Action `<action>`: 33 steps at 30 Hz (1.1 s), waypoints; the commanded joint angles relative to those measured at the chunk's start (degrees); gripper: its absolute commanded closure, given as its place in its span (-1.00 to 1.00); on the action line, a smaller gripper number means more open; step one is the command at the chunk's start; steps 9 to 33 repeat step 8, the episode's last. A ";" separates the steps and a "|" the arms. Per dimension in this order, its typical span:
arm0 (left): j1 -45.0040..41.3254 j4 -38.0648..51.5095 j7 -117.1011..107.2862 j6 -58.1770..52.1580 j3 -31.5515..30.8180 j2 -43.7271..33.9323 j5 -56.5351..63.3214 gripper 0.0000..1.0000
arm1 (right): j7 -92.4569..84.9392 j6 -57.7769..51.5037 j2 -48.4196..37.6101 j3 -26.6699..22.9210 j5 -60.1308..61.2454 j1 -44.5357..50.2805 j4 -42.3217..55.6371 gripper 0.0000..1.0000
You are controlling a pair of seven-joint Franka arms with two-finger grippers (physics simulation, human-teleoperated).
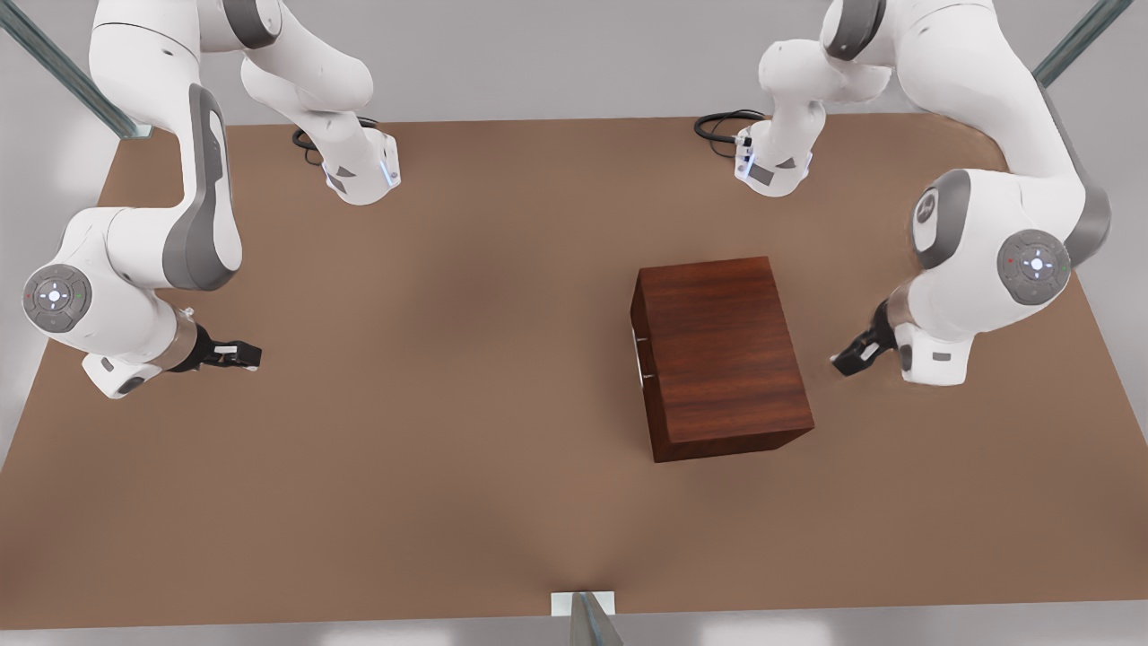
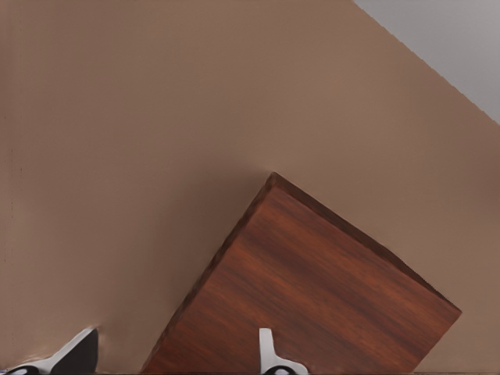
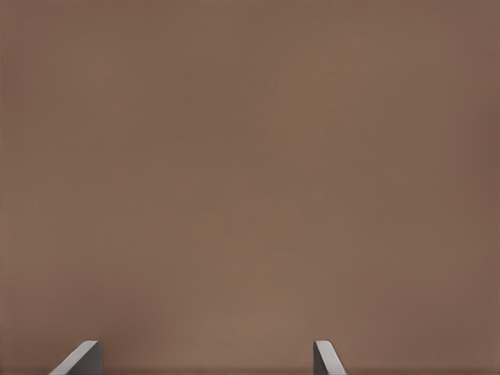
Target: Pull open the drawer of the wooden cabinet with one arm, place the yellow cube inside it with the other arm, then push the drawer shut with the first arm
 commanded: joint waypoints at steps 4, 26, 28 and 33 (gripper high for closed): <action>0.66 -5.00 43.46 11.23 -0.18 -3.61 -2.32 -1.00 | -0.46 -0.02 -0.09 -0.02 0.04 0.00 0.03 -1.00; 0.66 -4.91 43.19 11.31 -0.18 -3.52 -2.50 -1.00 | -0.55 -0.02 -0.09 -0.02 0.04 -0.09 0.03 -1.00; 0.66 -4.91 43.19 11.31 -0.18 -3.52 -2.50 -1.00 | -0.55 -0.02 -0.09 -0.02 0.04 -0.09 0.03 -1.00; 0.66 -4.91 43.19 11.31 -0.18 -3.52 -2.50 -1.00 | -0.55 -0.02 -0.09 -0.02 0.04 -0.09 0.03 -1.00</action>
